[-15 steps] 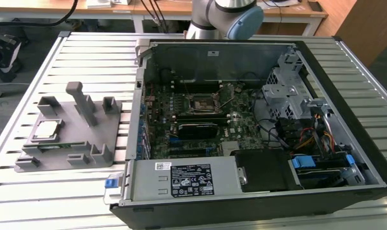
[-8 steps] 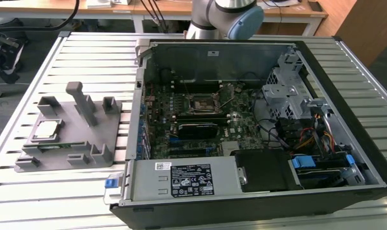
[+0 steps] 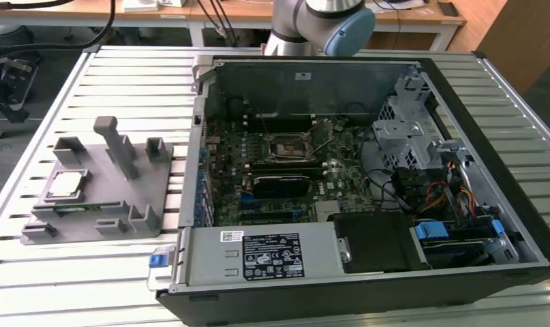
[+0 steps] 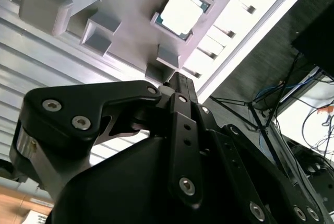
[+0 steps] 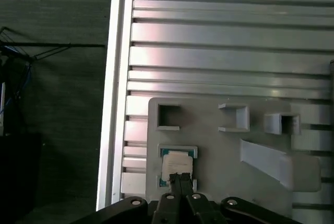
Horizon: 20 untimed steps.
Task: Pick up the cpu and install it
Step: 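Pick up the cpu and move it towards the insertion slot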
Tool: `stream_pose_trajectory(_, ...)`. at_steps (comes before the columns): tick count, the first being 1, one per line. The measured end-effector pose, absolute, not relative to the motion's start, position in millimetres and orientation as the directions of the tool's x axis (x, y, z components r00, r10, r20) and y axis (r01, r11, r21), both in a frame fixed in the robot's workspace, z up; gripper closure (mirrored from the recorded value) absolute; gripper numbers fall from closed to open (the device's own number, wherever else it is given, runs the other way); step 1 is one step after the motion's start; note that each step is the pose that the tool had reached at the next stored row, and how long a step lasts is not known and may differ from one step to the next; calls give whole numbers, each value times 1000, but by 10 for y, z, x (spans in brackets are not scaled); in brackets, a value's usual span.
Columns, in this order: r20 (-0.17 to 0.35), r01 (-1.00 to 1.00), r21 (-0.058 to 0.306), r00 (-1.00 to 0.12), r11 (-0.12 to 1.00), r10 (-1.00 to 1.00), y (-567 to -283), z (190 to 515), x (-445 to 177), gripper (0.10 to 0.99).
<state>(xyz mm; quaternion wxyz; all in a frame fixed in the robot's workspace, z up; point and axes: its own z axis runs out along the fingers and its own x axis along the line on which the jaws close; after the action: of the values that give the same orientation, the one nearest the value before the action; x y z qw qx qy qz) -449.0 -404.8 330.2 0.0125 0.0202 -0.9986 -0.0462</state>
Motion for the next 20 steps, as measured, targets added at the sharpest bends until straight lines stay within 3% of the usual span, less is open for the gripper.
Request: stream_pose_trajectory(20,23,-64,81,-998,995,-66,-4179,3095,-4491,980)
